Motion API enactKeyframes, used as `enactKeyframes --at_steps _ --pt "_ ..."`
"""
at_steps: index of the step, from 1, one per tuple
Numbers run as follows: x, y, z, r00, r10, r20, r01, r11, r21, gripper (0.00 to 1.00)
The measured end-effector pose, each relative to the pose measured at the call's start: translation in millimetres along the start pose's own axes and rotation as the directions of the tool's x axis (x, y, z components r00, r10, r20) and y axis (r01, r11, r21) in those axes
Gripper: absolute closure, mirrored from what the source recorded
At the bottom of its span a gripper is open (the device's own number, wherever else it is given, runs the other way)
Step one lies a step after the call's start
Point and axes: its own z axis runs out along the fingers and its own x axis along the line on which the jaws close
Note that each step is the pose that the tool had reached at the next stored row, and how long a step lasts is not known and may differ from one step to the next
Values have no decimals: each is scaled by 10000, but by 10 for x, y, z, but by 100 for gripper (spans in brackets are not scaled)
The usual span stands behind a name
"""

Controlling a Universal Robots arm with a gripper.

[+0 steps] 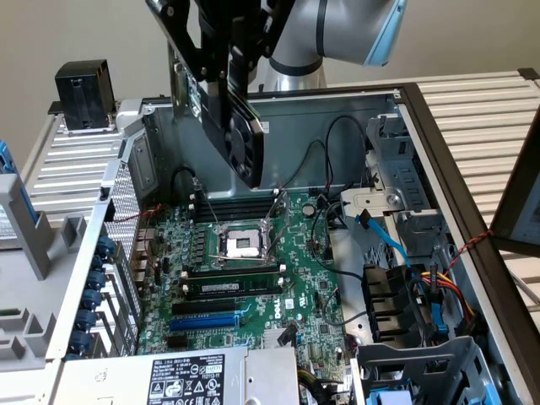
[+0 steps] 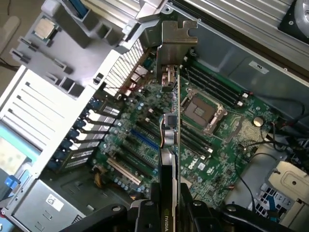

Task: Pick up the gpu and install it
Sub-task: 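Insert the gpu into the slot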

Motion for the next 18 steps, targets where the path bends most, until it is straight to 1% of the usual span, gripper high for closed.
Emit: enactKeyframes --at_steps 2,5,9,12,14,18 --pt "-1 -1 10 9993 -371 -25 371 9993 16 74" --pt "-3 -3 25 9958 -909 -65 909 9958 40 74" --pt "-4 -4 46 9866 -1626 -133 1628 9866 88 74" --pt "-5 -6 61 9763 -2156 -187 2159 9763 125 74" --pt "-6 -7 70 9679 -2503 -224 2506 9680 148 74" --pt "-8 -9 90 9467 -3207 -302 3213 9468 190 74"
